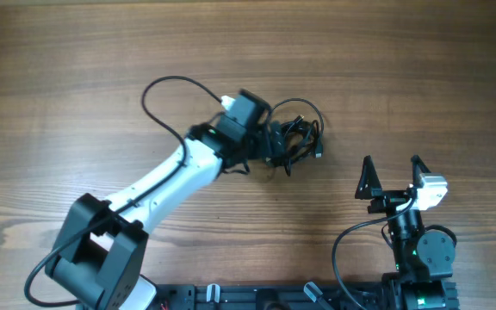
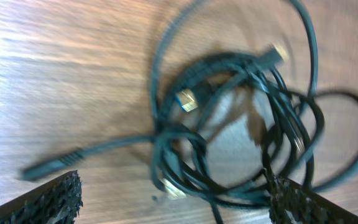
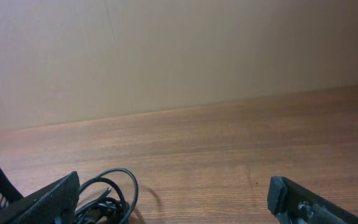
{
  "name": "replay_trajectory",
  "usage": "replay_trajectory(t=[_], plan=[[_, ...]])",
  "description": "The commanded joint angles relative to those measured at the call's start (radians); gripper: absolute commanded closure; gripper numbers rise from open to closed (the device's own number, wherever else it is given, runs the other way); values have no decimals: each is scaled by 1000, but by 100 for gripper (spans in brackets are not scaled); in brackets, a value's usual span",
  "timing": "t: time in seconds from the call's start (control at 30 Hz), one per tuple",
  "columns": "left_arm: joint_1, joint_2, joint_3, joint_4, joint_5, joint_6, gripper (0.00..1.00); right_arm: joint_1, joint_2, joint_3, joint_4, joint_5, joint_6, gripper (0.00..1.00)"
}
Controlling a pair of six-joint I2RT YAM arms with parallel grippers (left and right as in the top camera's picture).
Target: Untangle cables
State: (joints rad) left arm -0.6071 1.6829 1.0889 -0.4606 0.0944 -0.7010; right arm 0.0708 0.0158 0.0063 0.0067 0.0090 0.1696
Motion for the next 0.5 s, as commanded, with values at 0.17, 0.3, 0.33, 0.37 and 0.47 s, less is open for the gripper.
replay_trajectory(t=[0.17, 0.3, 0.33, 0.37, 0.47], plan=[[52, 68, -3, 24, 65, 12, 2, 2, -2, -1, 3, 20, -11, 0], [29, 155, -3, 71, 66, 12, 10, 2, -2, -1, 3, 20, -12, 0], [21, 176, -3, 82, 66, 12, 20, 2, -2, -1, 3, 20, -11, 0], [13, 192, -3, 89, 66, 12, 27, 2, -2, -1, 3, 20, -11, 0], [-11, 220, -3, 93, 66, 13, 54, 2, -2, -1, 3, 20, -11, 0]])
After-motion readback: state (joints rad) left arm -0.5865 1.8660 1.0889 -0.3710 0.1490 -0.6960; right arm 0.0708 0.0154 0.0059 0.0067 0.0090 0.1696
